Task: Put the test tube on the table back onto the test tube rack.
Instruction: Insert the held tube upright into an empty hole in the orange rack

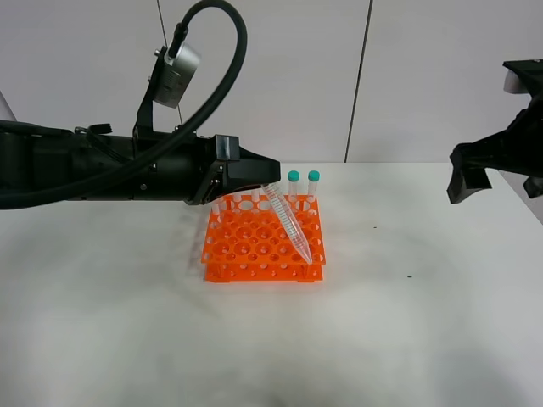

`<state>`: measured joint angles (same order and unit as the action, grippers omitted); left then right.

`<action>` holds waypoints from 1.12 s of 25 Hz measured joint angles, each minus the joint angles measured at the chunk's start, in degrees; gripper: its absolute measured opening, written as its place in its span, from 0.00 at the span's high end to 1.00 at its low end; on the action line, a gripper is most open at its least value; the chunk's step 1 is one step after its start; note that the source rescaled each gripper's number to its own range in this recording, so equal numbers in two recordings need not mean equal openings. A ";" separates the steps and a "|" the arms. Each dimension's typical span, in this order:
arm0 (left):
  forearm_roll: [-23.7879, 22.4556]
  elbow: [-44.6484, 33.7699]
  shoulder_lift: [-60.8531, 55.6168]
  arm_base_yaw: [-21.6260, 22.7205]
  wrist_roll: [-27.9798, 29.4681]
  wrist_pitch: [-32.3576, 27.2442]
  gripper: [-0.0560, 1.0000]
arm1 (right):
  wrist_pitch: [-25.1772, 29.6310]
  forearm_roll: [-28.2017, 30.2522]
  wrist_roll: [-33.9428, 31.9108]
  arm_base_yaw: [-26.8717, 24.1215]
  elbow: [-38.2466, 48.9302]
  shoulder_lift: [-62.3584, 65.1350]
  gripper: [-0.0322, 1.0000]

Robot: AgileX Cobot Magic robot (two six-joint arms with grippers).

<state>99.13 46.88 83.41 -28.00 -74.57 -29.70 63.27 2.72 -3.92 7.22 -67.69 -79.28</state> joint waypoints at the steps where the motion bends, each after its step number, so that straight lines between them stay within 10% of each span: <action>1: 0.00 0.00 0.00 0.00 0.00 0.00 0.95 | 1.88 0.10 0.27 0.00 0.00 0.00 0.00; 15: 0.00 0.00 0.00 0.00 0.00 0.00 0.95 | 6.31 -4.19 1.25 0.00 22.68 19.71 0.00; 28: 0.00 0.00 0.00 0.00 0.00 0.00 0.95 | -4.09 -4.44 3.92 0.00 39.36 60.58 0.00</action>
<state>99.13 46.88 83.41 -28.00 -74.57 -29.70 59.17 -1.72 0.00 7.22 -28.33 -18.71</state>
